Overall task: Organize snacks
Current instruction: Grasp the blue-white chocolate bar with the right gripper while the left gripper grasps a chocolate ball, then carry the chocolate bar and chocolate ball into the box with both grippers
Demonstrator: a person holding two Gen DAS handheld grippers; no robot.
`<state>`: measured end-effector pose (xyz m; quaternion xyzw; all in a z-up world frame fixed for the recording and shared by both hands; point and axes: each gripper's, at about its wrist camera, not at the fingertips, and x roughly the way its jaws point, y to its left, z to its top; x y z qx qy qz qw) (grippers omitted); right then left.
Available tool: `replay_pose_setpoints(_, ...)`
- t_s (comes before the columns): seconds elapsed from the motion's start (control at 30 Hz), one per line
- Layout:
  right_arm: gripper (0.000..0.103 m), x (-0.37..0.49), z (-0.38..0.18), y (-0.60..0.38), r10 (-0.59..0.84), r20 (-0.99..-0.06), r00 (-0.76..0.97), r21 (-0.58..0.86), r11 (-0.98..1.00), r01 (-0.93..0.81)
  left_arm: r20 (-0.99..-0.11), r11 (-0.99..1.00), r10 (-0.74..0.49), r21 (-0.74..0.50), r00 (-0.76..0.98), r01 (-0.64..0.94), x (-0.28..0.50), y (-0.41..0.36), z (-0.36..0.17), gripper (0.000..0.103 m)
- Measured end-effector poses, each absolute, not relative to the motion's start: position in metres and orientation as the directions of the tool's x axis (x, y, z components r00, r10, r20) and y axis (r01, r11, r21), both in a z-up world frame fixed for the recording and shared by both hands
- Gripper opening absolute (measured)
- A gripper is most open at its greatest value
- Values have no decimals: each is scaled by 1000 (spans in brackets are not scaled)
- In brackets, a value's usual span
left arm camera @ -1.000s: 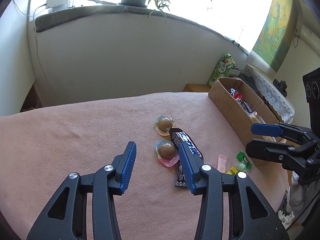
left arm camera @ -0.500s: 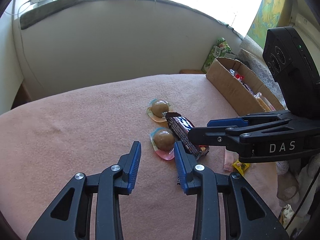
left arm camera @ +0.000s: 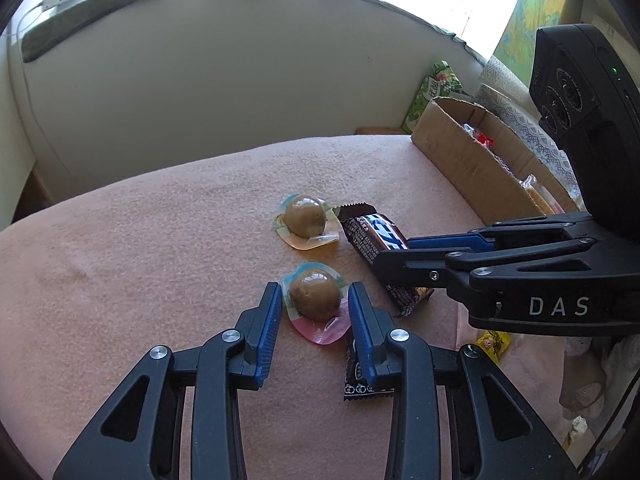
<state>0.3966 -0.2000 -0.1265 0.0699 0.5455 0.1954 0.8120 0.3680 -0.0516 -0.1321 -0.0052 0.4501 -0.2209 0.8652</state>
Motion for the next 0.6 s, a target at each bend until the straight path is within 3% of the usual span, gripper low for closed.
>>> replay_pose_setpoints(0.3, 30, 401, -133, -207, 437, -849, 296, 384, 896, -223, -778, 905, -358, -155, 516, 395, 373, -62, -137, 31)
replay_pose_setpoints(0.6, 30, 388, -122, -207, 402, -851, 339, 337, 911, -237, -769, 914, -358, -173, 530, 368, 369, -54, -135, 28)
